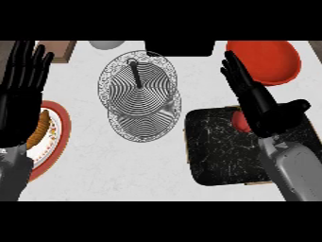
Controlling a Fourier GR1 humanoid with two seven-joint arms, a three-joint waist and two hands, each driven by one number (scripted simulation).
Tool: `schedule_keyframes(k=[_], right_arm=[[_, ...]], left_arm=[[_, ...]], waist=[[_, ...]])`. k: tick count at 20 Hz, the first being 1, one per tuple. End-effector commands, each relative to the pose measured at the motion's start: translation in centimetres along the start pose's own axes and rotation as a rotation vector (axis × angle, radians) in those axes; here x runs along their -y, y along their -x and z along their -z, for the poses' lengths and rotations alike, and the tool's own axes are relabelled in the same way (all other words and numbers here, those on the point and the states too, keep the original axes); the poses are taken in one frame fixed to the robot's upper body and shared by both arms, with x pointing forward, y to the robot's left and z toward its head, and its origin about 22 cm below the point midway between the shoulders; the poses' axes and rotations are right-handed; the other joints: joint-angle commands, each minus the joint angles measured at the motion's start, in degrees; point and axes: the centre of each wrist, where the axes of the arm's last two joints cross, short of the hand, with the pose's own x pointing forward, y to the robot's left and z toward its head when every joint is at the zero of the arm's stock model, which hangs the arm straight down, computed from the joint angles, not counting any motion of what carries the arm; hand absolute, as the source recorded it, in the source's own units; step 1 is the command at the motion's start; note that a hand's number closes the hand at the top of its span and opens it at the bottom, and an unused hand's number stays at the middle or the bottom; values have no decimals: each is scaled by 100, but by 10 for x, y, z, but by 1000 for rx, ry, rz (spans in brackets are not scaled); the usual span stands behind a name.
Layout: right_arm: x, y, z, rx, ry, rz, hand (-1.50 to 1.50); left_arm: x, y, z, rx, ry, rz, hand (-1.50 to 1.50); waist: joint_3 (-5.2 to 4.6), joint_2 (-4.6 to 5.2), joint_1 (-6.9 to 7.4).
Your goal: Pick the bell pepper from the tray and place it in the tiered basket
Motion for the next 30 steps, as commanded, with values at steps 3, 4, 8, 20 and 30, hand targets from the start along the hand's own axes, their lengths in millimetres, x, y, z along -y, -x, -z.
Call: schedule_keyframes(k=[3, 4, 8, 20, 30], right_arm=[[24, 23, 16, -34, 375, -147, -150], [38, 25, 17, -56, 496, -160, -150], [59, 66, 5, -200, 843, -321, -150], [-9, 81, 67, -196, 826, -704, -150], [12, 103, 72, -919, 501, -1140, -150]], left_arm=[[9, 36, -33, -209, 60, 46, 0], [2, 43, -39, -278, 65, 78, 0], [18, 68, -64, -445, 111, 47, 0], [23, 105, -81, -543, 114, 59, 0], [24, 107, -91, -564, 114, 65, 0]], waist=[[-86, 148, 1], [-87, 183, -21], [-100, 281, -37], [-142, -1, -158], [-179, -91, -108]])
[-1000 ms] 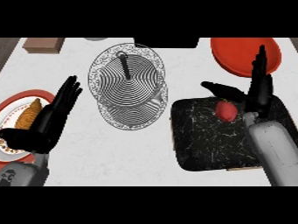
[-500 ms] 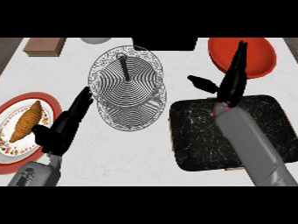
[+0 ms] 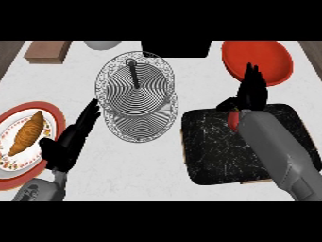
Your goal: Pick the bell pepper from the tray and place it in the tiered basket
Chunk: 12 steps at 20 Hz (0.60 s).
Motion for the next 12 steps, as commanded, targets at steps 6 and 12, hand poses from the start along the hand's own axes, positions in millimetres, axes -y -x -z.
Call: schedule_keyframes(k=[6, 12], right_arm=[[27, -132, -41, -193, -147, -369, -150], [29, -158, -76, -256, -148, -394, -150]], left_arm=[[0, 1, 5, -8, -22, -25, 0], [2, 3, 6, 0, -26, -27, 0]], waist=[[72, -14, -92], [90, 24, -156]])
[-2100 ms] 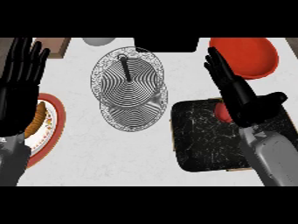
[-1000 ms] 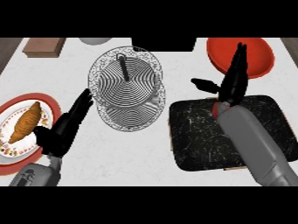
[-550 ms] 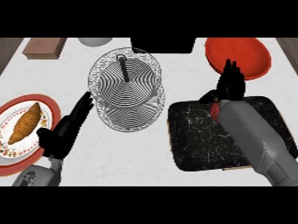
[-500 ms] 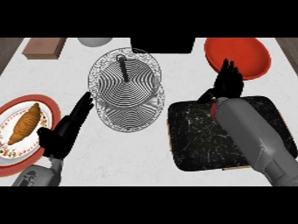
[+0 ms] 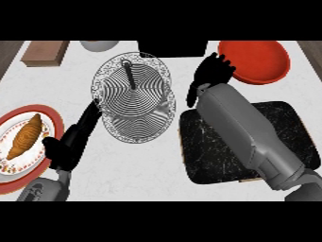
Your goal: Pick the bell pepper from the tray and place it in the tiered basket
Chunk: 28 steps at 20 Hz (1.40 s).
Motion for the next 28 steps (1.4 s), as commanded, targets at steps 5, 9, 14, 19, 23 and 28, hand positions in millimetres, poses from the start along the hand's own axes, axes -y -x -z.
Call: schedule_keyframes(k=[5, 9, 14, 19, 23, 28], right_arm=[[12, -6, -7, -267, 89, -125, -150], [-8, 18, 10, -334, 18, -134, -150], [-6, 33, 16, -353, -8, -90, -150], [-27, 51, 18, -378, 21, -81, -150], [-44, 53, 9, -404, -8, -64, -150], [-41, 80, 18, -405, -18, -53, -150]], left_arm=[[4, -4, 3, 29, -4, 5, 0], [1, 8, 0, 7, -3, 6, 0], [-1, 2, -2, 27, 5, 1, 0], [-4, -4, -3, 21, 12, 13, 0], [-16, -4, -6, 27, 24, 18, 0], [9, 0, 3, 34, 9, -11, 0]], waist=[[16, 45, -30], [16, 64, -78], [21, 66, -8], [23, 80, 57], [20, 79, 71], [20, 87, 8]])
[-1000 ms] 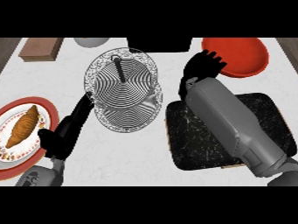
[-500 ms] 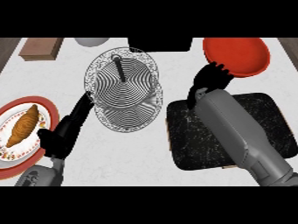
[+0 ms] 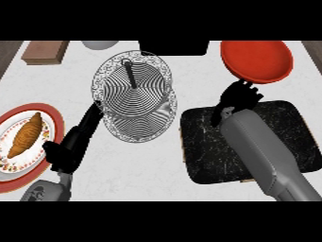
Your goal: Pick the bell pepper from the tray and place it in the tiered basket
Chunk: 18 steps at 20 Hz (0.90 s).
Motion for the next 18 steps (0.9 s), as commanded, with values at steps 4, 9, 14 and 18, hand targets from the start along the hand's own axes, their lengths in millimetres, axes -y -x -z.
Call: schedule_keyframes(k=[4, 9, 14, 18], right_arm=[[-8, 6, -4, -217, -31, 21, -150], [-23, 24, -8, -211, -23, 40, -150], [-44, 38, 5, -163, -11, 73, 150], [-19, 34, -6, -43, 103, 134, 150]], left_arm=[[16, 2, 1, 22, 17, 17, 0], [-23, -4, 9, 0, 5, 17, 0], [-5, -10, 0, 9, 23, 20, 0], [2, 7, 9, 1, 4, 10, 0]], waist=[[1, 16, 62], [0, 17, 30], [6, 39, 132], [3, 41, 92]])
